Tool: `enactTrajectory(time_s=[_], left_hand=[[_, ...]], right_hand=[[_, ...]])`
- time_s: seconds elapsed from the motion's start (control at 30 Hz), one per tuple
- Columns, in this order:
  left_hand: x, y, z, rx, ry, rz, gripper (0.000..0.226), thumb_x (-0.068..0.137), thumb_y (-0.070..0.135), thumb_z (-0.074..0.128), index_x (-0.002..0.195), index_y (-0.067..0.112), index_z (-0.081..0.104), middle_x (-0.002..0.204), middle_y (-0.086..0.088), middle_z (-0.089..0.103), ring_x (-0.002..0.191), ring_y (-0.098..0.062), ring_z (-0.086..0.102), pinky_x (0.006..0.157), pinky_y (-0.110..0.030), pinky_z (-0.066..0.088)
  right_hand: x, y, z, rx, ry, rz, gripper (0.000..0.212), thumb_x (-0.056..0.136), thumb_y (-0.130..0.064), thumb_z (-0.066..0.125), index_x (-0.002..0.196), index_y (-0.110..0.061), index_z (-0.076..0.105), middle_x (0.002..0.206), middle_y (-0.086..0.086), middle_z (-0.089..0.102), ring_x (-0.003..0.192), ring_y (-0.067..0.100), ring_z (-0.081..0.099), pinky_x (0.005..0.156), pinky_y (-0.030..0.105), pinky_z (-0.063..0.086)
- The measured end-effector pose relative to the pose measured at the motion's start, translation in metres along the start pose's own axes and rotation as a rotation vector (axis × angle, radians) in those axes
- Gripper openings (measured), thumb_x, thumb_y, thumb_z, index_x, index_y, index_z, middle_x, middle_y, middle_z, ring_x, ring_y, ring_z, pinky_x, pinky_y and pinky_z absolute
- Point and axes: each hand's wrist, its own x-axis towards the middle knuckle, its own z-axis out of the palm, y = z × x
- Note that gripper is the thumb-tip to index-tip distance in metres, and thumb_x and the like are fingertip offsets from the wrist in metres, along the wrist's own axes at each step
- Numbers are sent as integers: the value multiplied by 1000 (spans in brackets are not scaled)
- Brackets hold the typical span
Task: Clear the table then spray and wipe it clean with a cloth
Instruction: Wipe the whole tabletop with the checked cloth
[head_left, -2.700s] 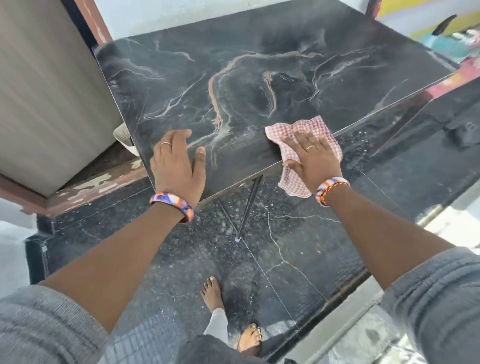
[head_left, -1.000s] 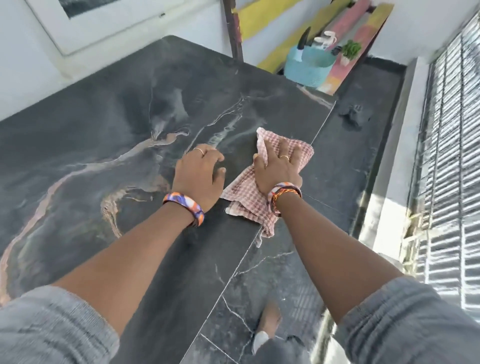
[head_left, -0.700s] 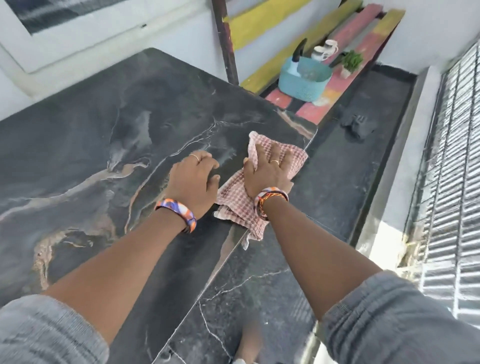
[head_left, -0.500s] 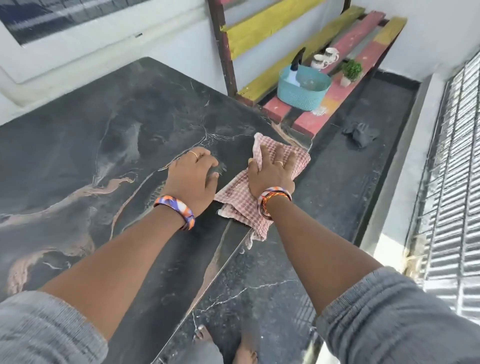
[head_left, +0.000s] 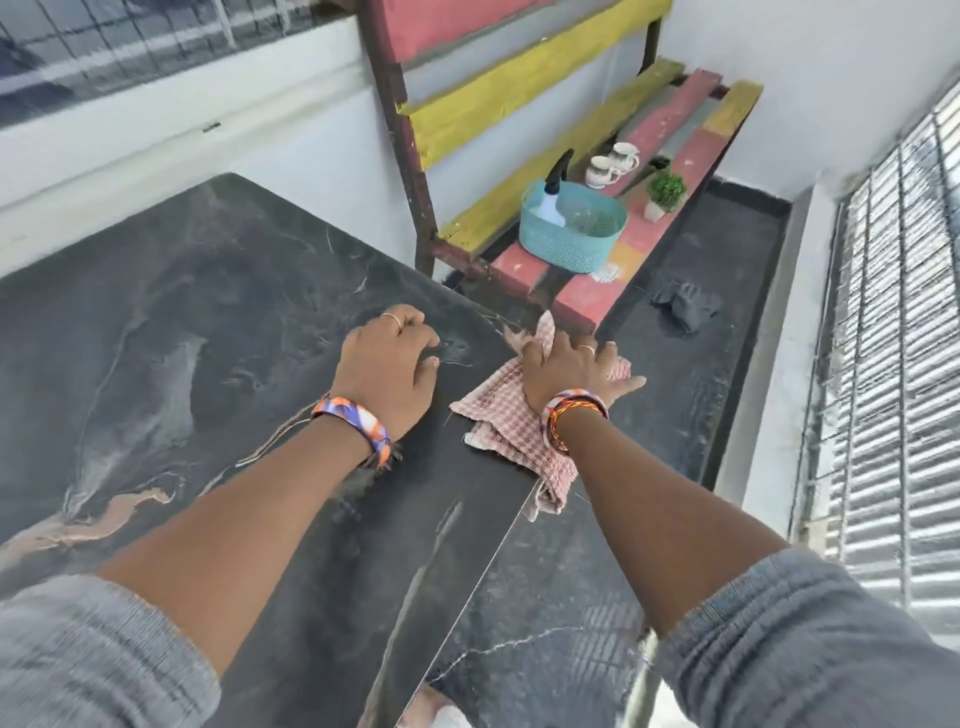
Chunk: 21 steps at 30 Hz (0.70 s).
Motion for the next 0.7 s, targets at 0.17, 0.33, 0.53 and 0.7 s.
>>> enactTrajectory(time_s=[0.17, 0.33, 0.53, 0.7], left_hand=[[28, 1, 4, 1, -14, 24, 28, 88, 17, 53, 114, 10, 63, 135, -9, 49, 112, -27, 56, 105, -41, 36], [51, -13, 8, -12, 0, -20, 26, 86, 15, 56, 110, 8, 65, 131, -13, 53, 114, -31, 56, 102, -43, 39], [75, -36, 8, 31, -9, -121, 27, 86, 16, 55, 109, 7, 65, 132, -13, 52, 117, -32, 54, 101, -42, 37], [104, -54, 3, 54, 6, -246, 26, 84, 13, 57, 107, 6, 66, 132, -14, 52, 115, -34, 55, 100, -44, 38]], right_hand=[[-6, 9, -6, 104, 79, 17, 65, 90, -64, 24, 134, -23, 47, 148, 11, 36, 139, 33, 26, 111, 62, 5], [3, 3, 3, -126, 92, -89, 53, 95, -47, 26, 121, -9, 52, 128, 14, 57, 121, 35, 50, 104, 50, 30], [40, -52, 3, -60, -11, -282, 55, 100, -43, 18, 107, -8, 60, 109, 15, 68, 100, 34, 64, 89, 41, 45], [70, -96, 9, -23, -74, -412, 61, 100, -41, 15, 94, -9, 67, 101, 13, 70, 91, 34, 66, 78, 37, 47]])
